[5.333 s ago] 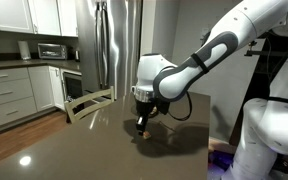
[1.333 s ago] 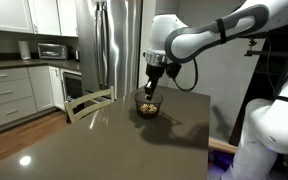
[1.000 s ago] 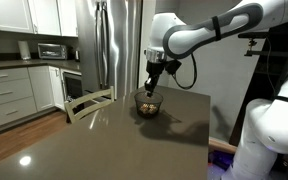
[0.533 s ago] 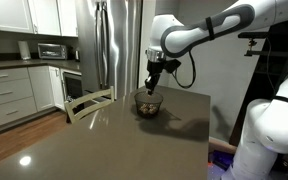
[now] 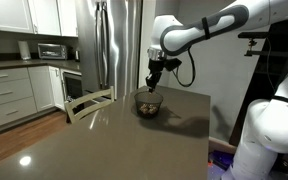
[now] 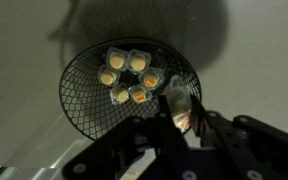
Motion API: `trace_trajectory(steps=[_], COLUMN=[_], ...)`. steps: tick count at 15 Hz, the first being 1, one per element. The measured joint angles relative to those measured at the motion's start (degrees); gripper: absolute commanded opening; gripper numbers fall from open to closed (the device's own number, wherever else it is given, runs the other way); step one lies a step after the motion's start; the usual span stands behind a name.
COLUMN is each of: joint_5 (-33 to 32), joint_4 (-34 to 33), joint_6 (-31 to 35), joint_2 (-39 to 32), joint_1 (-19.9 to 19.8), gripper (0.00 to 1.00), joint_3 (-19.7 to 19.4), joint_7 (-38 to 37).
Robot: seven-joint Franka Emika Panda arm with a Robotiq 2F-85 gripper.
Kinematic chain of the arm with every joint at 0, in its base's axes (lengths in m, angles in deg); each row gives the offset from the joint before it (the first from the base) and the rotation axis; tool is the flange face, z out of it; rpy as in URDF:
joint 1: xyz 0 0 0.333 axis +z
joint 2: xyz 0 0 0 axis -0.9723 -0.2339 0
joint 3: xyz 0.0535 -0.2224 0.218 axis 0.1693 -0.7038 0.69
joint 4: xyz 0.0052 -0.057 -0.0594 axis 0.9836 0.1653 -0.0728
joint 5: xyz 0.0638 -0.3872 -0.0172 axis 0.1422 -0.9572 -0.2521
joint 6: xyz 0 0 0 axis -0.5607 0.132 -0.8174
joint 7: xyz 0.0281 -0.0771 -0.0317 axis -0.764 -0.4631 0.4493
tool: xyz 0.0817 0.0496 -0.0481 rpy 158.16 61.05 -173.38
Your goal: Throw the object on the table into the rubbish bin
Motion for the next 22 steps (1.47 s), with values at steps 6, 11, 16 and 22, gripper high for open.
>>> trace_trajectory(steps=[6, 11, 16, 22], joint_5=[0.0, 0.0, 0.0, 0.0], joint_4=[-0.6, -0.7, -0.7, -0.7], joint_6=[0.0, 0.0, 0.0, 0.0], joint_2=[-0.5, -0.6, -0.6, -0.5], joint_1=[-0.3, -0.6, -0.7, -0.6], gripper=[0.94, 1.0, 1.0, 1.0], joint_3=[-0.6, -0.7, -0.7, -0.7], joint_7=[0.0, 0.0, 0.0, 0.0])
